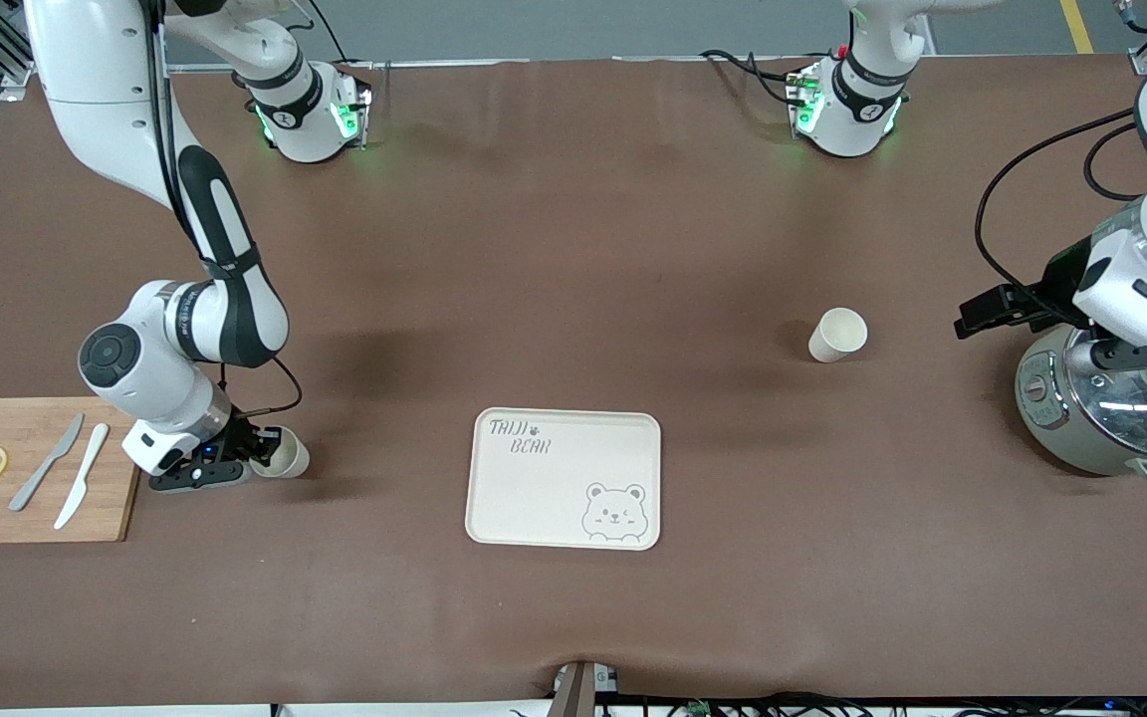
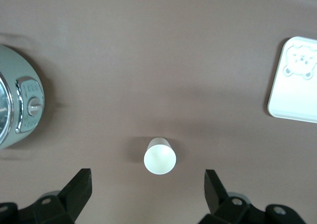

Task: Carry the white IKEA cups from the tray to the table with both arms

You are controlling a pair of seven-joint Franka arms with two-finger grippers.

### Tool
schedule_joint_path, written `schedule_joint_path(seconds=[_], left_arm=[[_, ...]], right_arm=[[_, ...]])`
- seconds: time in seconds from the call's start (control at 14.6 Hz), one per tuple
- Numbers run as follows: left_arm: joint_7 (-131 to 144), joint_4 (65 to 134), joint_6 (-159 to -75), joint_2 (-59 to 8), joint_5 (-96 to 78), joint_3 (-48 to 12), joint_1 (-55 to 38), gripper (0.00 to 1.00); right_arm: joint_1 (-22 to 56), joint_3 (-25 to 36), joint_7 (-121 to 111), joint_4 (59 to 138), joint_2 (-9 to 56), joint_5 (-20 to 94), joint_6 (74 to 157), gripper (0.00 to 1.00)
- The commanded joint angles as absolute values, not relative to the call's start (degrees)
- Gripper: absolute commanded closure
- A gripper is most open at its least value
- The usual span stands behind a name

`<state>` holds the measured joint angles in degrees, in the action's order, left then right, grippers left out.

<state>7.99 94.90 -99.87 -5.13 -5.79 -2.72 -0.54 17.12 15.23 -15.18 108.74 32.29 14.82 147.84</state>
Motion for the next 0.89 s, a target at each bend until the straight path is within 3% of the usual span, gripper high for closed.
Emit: schedule_joint_path(seconds=[0.0, 0.48, 0.55, 0.62, 0.69, 0.82], left_arm=[[9.5, 89.5, -95.8, -5.8, -4.2, -3.3, -1.0, 0.00], [9.1, 82.5, -89.0, -5.1, -1.1, -4.0, -2.1, 0.00], [8.8, 82.5, -88.2, -4.9, -1.0, -3.9, -2.4, 0.00], [8.2, 82.4, -87.3, -4.8, -1.0, -3.0, -4.3, 0.00], [7.7, 82.4, -87.1, -4.7, -0.1, -1.9, -6.0, 0.00], [7.5, 82.4, -87.0, -4.1, 0.4, -1.4, -6.4, 0.00]], right_arm=[[16.6, 14.3, -16.4, 109.6, 32.2, 16.8, 149.1, 1.00], [16.7, 14.3, -16.3, 109.6, 32.4, 16.8, 149.8, 0.97], [16.7, 14.3, -16.3, 109.6, 32.4, 16.8, 149.8, 0.82], [16.8, 14.3, -16.3, 109.5, 32.4, 16.8, 149.8, 0.56], [16.6, 14.3, -16.3, 109.5, 32.5, 16.8, 149.8, 0.43], [16.6, 14.3, -16.3, 109.5, 32.5, 16.8, 149.8, 0.00]])
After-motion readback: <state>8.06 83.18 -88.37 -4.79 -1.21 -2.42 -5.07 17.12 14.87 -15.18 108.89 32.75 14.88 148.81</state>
